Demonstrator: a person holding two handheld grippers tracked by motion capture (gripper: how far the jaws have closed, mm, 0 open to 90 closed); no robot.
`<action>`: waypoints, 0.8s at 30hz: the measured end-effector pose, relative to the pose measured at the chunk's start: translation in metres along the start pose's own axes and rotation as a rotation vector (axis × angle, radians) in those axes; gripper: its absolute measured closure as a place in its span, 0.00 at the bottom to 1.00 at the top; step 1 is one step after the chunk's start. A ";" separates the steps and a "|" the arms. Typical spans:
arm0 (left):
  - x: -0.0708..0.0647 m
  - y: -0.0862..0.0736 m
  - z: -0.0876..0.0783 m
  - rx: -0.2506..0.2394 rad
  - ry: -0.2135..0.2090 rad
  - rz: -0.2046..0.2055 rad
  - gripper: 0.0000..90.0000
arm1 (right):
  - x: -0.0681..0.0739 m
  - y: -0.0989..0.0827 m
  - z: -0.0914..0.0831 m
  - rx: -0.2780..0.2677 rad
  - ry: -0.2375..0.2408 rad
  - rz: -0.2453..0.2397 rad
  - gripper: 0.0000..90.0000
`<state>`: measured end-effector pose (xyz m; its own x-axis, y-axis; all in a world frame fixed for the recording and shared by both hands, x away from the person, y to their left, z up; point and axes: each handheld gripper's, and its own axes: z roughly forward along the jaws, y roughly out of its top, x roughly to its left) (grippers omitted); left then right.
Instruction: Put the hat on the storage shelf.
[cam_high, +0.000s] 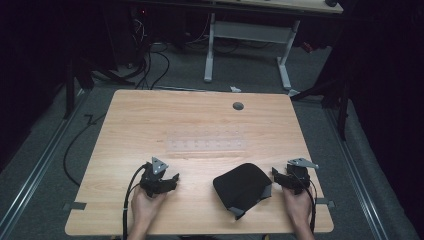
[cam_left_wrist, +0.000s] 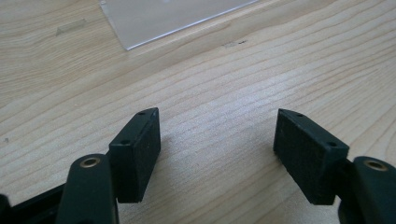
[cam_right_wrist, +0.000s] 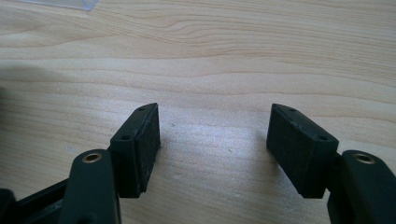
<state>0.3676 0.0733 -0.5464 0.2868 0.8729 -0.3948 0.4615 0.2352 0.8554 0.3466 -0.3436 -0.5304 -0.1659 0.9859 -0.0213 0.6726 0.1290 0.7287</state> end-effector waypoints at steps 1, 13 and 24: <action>0.000 0.000 0.000 0.000 0.000 0.000 0.36 | 0.000 0.000 0.000 0.000 0.000 0.000 0.39; 0.000 0.000 0.000 0.001 -0.001 0.001 0.35 | 0.000 0.000 0.000 0.000 0.000 0.003 0.39; 0.000 0.000 0.000 0.004 -0.003 0.001 0.34 | -0.005 -0.001 -0.003 -0.011 0.036 0.042 0.48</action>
<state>0.3673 0.0732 -0.5464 0.2896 0.8720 -0.3947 0.4641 0.2327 0.8547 0.3447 -0.3489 -0.5295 -0.1637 0.9859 0.0344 0.6714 0.0858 0.7361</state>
